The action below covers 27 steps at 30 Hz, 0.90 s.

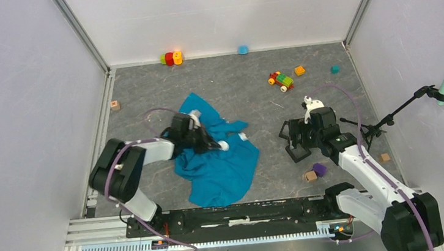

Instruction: Remove the brooch from the garment

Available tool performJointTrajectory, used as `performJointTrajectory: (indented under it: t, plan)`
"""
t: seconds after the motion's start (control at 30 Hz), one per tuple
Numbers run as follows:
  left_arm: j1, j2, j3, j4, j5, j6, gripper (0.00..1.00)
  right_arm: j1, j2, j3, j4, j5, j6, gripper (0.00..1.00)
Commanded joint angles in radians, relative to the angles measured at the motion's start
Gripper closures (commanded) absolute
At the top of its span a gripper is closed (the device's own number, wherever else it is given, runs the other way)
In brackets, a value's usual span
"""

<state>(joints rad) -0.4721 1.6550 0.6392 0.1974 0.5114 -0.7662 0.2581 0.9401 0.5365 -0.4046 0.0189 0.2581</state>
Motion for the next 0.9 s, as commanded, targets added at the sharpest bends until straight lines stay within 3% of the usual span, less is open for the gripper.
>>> performJointTrajectory:
  t: [0.0, 0.23, 0.4, 0.7, 0.87]
  plan:
    - [0.094, -0.165, -0.039, -0.19, -0.461, 0.038, 0.98, -0.053, 0.043, -0.05, 0.098, -0.1, 0.008, 0.01]
    - [-0.08, -0.368, 0.018, -0.249, -0.625, 0.173, 0.98, -0.074, 0.107, -0.103, 0.154, -0.164, 0.001, 0.01]
    - [-0.196, -0.437, 0.041, -0.246, -0.629, 0.263, 0.98, -0.054, 0.113, -0.134, 0.192, -0.325, -0.016, 0.02]
    - [-0.219, -0.468, 0.041, -0.249, -0.561, 0.304, 0.98, 0.217, 0.163, -0.049, 0.104, -0.042, 0.004, 0.02]
    - [-0.237, -0.478, 0.036, -0.261, -0.565, 0.32, 0.98, 0.273, 0.206, -0.017, 0.094, 0.061, 0.042, 0.05]
